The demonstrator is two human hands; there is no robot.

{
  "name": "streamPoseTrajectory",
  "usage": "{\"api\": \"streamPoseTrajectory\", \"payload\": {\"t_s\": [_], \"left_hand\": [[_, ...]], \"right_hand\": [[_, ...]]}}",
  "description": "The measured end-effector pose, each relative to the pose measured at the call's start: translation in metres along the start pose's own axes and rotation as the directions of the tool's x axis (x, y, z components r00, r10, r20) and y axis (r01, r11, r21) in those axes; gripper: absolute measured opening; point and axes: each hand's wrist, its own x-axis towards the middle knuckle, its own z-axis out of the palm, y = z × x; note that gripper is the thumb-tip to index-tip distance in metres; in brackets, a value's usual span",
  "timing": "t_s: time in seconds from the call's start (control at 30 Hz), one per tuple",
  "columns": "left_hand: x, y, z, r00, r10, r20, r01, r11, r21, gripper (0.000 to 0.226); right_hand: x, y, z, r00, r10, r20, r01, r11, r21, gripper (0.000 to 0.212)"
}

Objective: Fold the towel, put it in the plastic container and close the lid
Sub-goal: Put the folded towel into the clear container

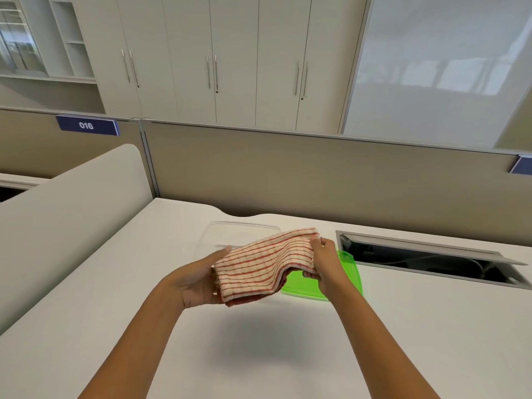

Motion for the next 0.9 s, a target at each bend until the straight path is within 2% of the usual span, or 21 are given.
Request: {"api": "streamPoseTrajectory", "payload": {"t_s": [0.17,0.23,0.3,0.37,0.43,0.53,0.57,0.63,0.73,0.8,0.9], "left_hand": [[-0.001,0.013,0.003,0.998,0.029,-0.058,-0.026,0.998,0.054,0.048],[0.002,0.027,-0.004,0.988,0.108,-0.111,-0.1,0.992,0.076,0.043],[0.007,0.043,-0.01,0.95,0.227,-0.212,-0.209,0.972,0.105,0.048],[0.019,0.057,-0.013,0.874,0.348,-0.339,-0.291,0.934,0.206,0.056],[0.033,0.063,-0.01,0.766,0.486,-0.421,-0.321,0.857,0.404,0.053],[0.055,0.062,-0.003,0.608,0.709,-0.358,-0.287,0.616,0.734,0.044],[0.061,0.061,-0.002,0.573,0.753,-0.324,-0.256,0.54,0.802,0.04],[0.072,0.057,-0.002,0.55,0.782,-0.293,-0.201,0.465,0.862,0.035],[0.085,0.049,-0.003,0.576,0.771,-0.272,-0.106,0.4,0.91,0.032],[0.093,0.043,-0.006,0.599,0.75,-0.279,-0.036,0.373,0.927,0.033],[0.104,0.035,-0.014,0.633,0.716,-0.295,0.077,0.32,0.944,0.033]], "right_hand": [[0.02,-0.018,0.001,1.0,0.024,0.011,-0.024,1.0,-0.001,0.036],[0.027,-0.023,0.002,0.998,0.029,0.051,-0.027,0.999,-0.039,0.037],[0.031,-0.027,0.005,0.994,0.045,0.101,-0.037,0.996,-0.078,0.037],[0.032,-0.03,0.013,0.988,0.058,0.144,-0.045,0.995,-0.089,0.035],[0.034,-0.03,0.025,0.988,0.045,0.147,-0.032,0.995,-0.094,0.04],[0.037,-0.028,0.047,0.995,-0.045,0.085,0.063,0.971,-0.229,0.051],[0.038,-0.026,0.054,0.994,-0.084,0.071,0.102,0.944,-0.315,0.056],[0.039,-0.022,0.066,0.983,-0.169,0.069,0.181,0.842,-0.509,0.061],[0.041,-0.012,0.077,0.956,-0.266,0.126,0.272,0.633,-0.725,0.053],[0.043,-0.003,0.083,0.944,-0.262,0.201,0.311,0.5,-0.808,0.044],[0.048,0.008,0.09,0.943,-0.204,0.262,0.321,0.357,-0.877,0.038]]}}
